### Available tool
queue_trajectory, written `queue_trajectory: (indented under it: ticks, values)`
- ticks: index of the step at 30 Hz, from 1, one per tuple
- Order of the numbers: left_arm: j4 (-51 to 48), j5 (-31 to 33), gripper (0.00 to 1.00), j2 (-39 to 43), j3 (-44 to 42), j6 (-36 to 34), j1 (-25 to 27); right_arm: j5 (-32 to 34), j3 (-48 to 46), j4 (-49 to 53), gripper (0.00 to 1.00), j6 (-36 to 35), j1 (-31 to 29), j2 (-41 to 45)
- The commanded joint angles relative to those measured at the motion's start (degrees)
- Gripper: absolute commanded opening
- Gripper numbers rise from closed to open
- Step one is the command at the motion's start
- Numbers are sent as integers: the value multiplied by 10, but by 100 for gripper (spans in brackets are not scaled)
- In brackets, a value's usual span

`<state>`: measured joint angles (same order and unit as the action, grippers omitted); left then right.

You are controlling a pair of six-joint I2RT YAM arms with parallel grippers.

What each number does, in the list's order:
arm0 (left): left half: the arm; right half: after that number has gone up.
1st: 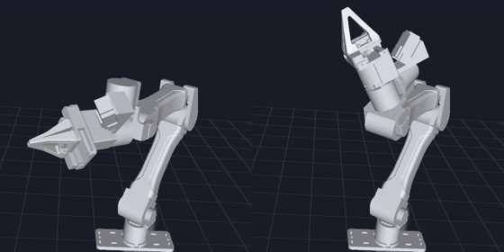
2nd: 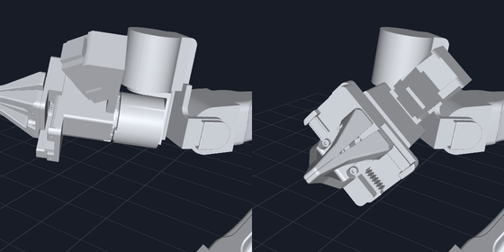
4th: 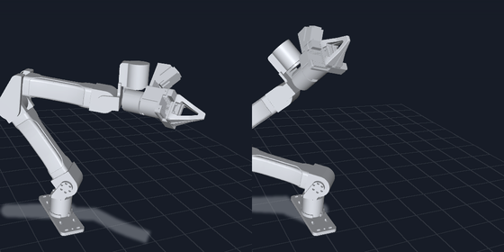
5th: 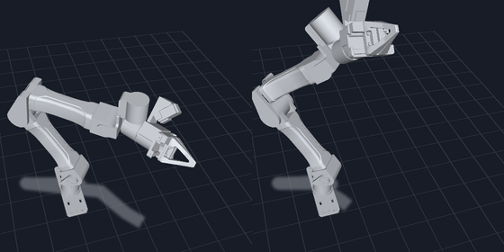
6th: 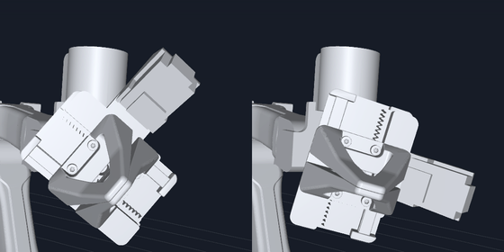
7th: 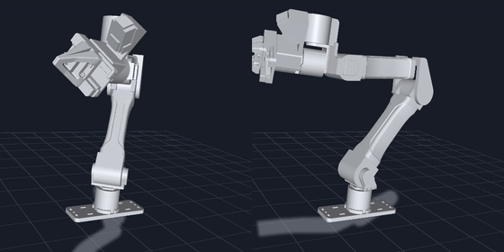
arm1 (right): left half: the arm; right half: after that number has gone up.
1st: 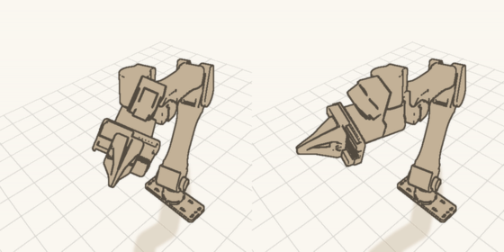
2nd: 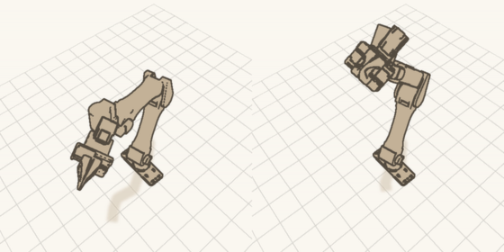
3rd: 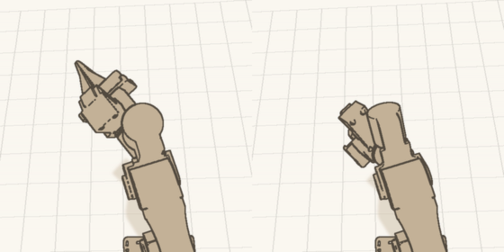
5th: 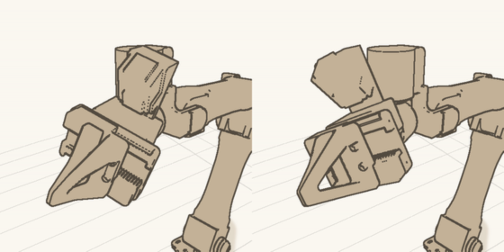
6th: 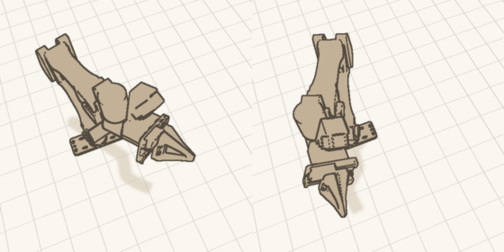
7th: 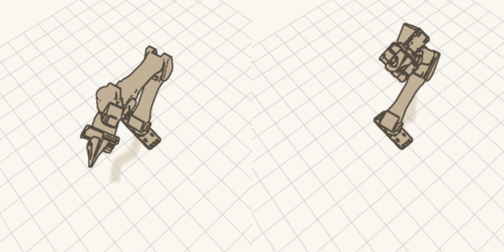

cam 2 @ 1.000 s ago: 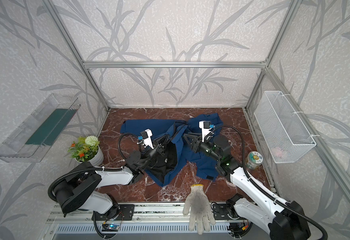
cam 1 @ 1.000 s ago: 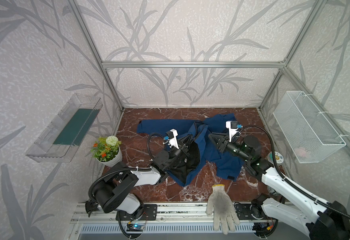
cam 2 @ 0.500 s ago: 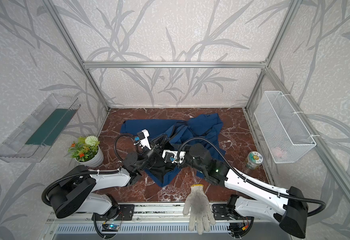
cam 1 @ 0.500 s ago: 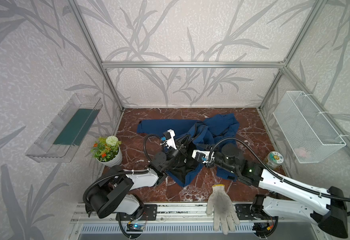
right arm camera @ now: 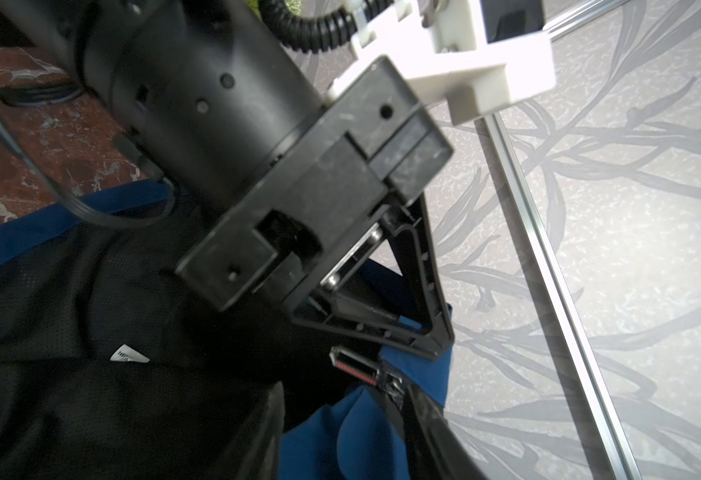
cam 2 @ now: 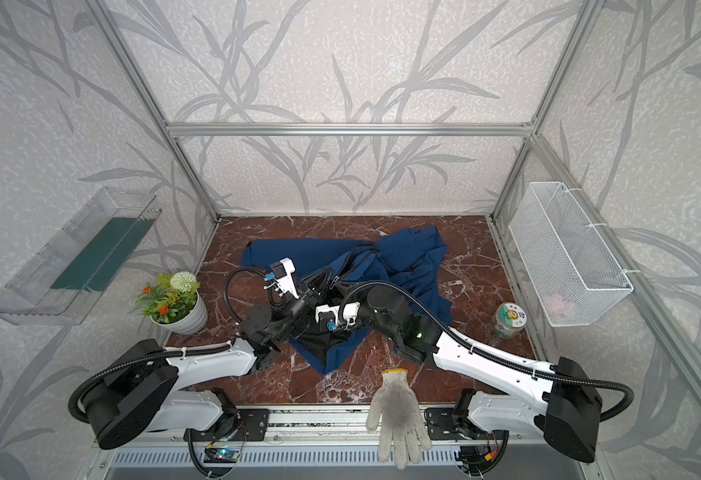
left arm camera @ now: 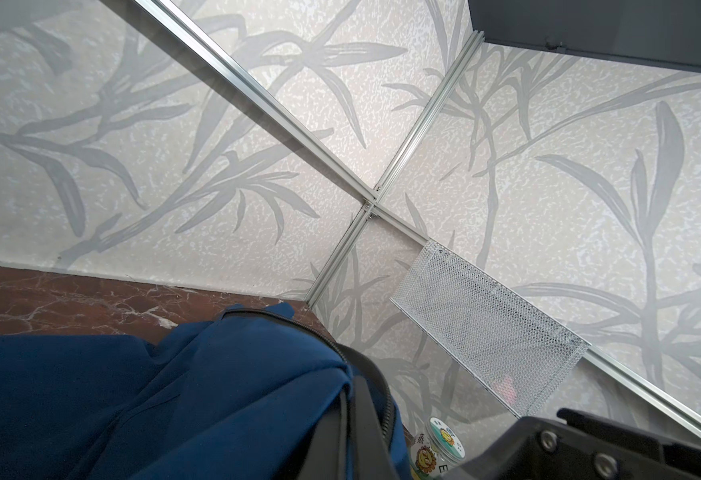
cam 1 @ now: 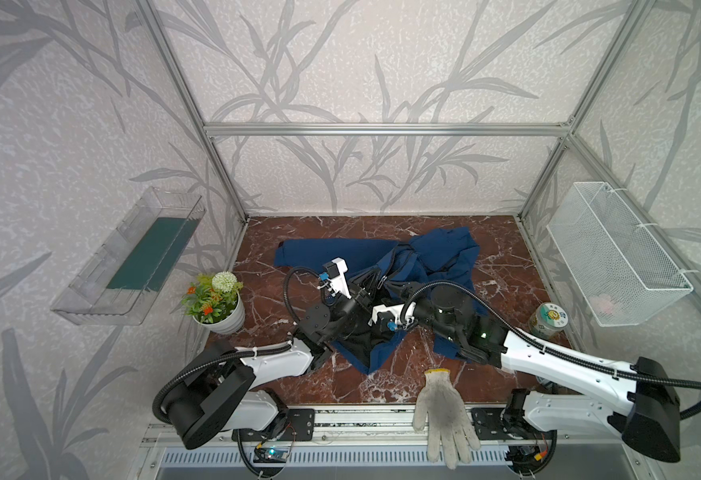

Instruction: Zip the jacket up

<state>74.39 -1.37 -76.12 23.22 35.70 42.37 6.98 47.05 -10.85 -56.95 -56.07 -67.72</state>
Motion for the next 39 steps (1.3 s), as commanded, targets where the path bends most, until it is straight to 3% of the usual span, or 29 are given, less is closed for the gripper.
queue_trajectory:
  ticks: [1, 16, 33, 39]
  values:
    - [-2, -2, 0, 22, -4, 10, 0, 24, 24, -44, 49, 33, 1, -11]
    - [-12, -5, 0, 26, 4, 12, 0, 71, 11, -176, 70, -21, 1, -78]
    - [-23, -3, 0, 28, 4, 9, 1, 69, -6, -175, 71, -11, -1, -53]
    - [-23, -7, 0, 22, 7, 9, 1, 57, 2, -137, 67, 5, -4, -35]
